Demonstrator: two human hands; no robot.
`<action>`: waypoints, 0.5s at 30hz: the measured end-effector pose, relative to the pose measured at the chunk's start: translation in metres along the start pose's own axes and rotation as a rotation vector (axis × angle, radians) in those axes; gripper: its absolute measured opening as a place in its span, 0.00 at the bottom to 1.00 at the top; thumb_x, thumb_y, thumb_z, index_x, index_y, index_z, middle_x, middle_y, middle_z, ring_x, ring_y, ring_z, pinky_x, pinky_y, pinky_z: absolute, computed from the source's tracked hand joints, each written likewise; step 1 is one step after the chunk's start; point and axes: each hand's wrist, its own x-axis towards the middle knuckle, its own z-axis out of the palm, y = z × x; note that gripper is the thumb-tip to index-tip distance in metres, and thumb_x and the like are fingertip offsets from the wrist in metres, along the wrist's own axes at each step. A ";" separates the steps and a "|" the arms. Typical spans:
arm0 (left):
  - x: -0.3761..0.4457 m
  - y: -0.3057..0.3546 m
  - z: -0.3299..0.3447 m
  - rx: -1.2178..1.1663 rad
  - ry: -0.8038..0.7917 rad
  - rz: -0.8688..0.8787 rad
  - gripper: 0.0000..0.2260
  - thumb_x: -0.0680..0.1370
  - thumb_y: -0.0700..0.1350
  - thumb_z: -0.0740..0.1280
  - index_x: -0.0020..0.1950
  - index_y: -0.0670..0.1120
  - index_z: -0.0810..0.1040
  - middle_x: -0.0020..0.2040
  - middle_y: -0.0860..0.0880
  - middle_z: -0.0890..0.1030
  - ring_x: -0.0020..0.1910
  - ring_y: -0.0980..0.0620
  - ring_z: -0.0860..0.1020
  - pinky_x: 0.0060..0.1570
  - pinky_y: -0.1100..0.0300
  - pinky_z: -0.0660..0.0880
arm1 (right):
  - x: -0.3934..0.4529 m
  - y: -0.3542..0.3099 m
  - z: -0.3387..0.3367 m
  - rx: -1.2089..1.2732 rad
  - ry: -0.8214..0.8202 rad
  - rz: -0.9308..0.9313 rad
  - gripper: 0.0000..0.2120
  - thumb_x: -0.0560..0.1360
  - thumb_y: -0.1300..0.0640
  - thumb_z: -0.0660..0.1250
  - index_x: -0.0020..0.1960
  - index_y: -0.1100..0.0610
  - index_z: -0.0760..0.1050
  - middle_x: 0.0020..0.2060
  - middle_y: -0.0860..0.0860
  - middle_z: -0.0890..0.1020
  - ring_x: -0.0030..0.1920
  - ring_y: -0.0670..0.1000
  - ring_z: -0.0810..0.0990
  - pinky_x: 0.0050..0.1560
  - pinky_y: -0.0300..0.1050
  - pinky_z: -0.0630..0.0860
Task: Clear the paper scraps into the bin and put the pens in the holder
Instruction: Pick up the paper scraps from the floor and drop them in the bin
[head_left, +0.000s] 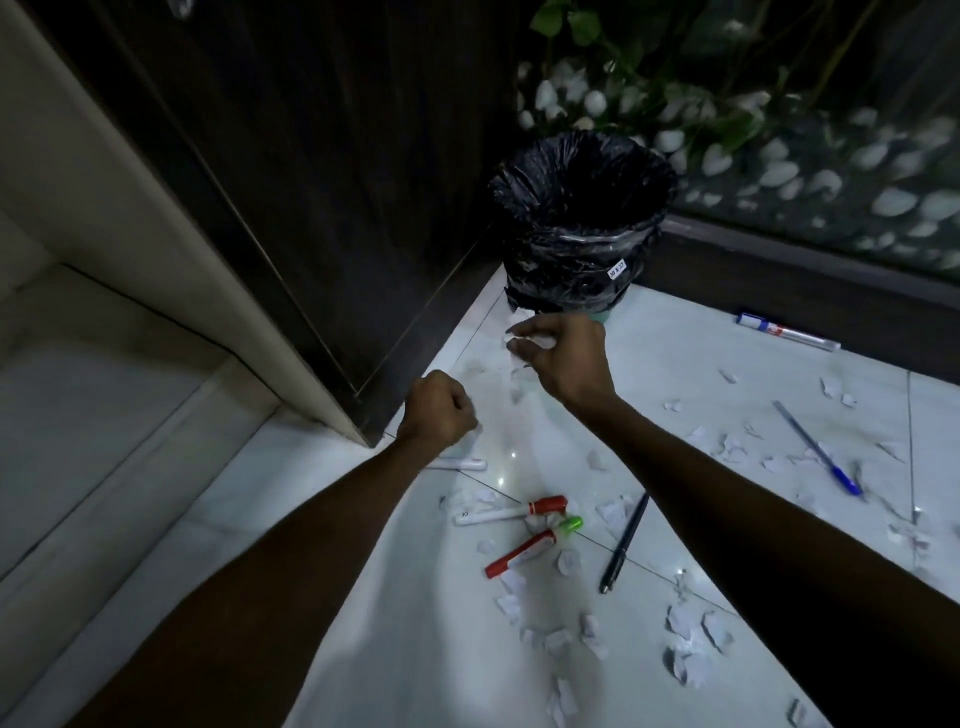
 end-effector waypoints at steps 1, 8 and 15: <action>0.003 0.006 -0.005 -0.087 0.027 -0.044 0.05 0.67 0.39 0.79 0.39 0.39 0.86 0.35 0.46 0.85 0.36 0.49 0.84 0.40 0.57 0.83 | 0.004 -0.002 0.000 0.016 0.020 0.025 0.06 0.74 0.60 0.76 0.50 0.57 0.87 0.46 0.46 0.87 0.49 0.45 0.85 0.53 0.39 0.82; 0.033 0.069 -0.068 -0.428 0.259 -0.014 0.05 0.66 0.31 0.76 0.38 0.38 0.85 0.31 0.43 0.82 0.28 0.51 0.79 0.34 0.62 0.78 | 0.060 -0.056 -0.029 0.048 0.164 -0.123 0.06 0.74 0.57 0.76 0.51 0.56 0.87 0.45 0.47 0.87 0.49 0.44 0.85 0.53 0.35 0.79; 0.096 0.165 -0.130 -0.470 0.445 0.072 0.04 0.65 0.38 0.77 0.37 0.45 0.87 0.34 0.47 0.85 0.36 0.52 0.84 0.43 0.58 0.84 | 0.117 -0.043 -0.075 -0.103 0.196 0.037 0.15 0.78 0.56 0.72 0.62 0.60 0.83 0.58 0.59 0.85 0.60 0.55 0.82 0.63 0.43 0.78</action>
